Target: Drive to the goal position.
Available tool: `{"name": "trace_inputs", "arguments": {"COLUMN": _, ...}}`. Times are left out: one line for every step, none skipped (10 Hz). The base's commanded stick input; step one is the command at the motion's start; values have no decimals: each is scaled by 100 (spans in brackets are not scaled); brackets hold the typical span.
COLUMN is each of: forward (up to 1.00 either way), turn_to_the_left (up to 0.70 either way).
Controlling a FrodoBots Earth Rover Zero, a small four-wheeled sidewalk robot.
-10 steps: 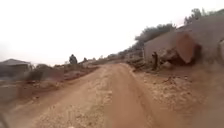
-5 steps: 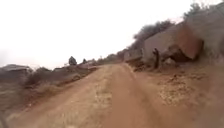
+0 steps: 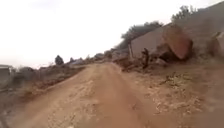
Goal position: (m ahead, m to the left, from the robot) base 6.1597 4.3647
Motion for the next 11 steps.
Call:
{"name": "trace_inputs", "arguments": {"forward": 50, "turn_to_the_left": 0}}
{"name": "trace_inputs", "arguments": {"forward": 50, "turn_to_the_left": 0}}
{"name": "trace_inputs", "arguments": {"forward": 50, "turn_to_the_left": 0}}
{"name": "trace_inputs", "arguments": {"forward": 50, "turn_to_the_left": 0}}
{"name": "trace_inputs", "arguments": {"forward": 50, "turn_to_the_left": 0}}
{"name": "trace_inputs", "arguments": {"forward": 50, "turn_to_the_left": 0}}
{"name": "trace_inputs", "arguments": {"forward": 50, "turn_to_the_left": 0}}
{"name": "trace_inputs", "arguments": {"forward": 50, "turn_to_the_left": 0}}
{"name": "trace_inputs", "arguments": {"forward": 50, "turn_to_the_left": 0}}
{"name": "trace_inputs", "arguments": {"forward": 50, "turn_to_the_left": 0}}
{"name": "trace_inputs", "arguments": {"forward": 50, "turn_to_the_left": 0}}
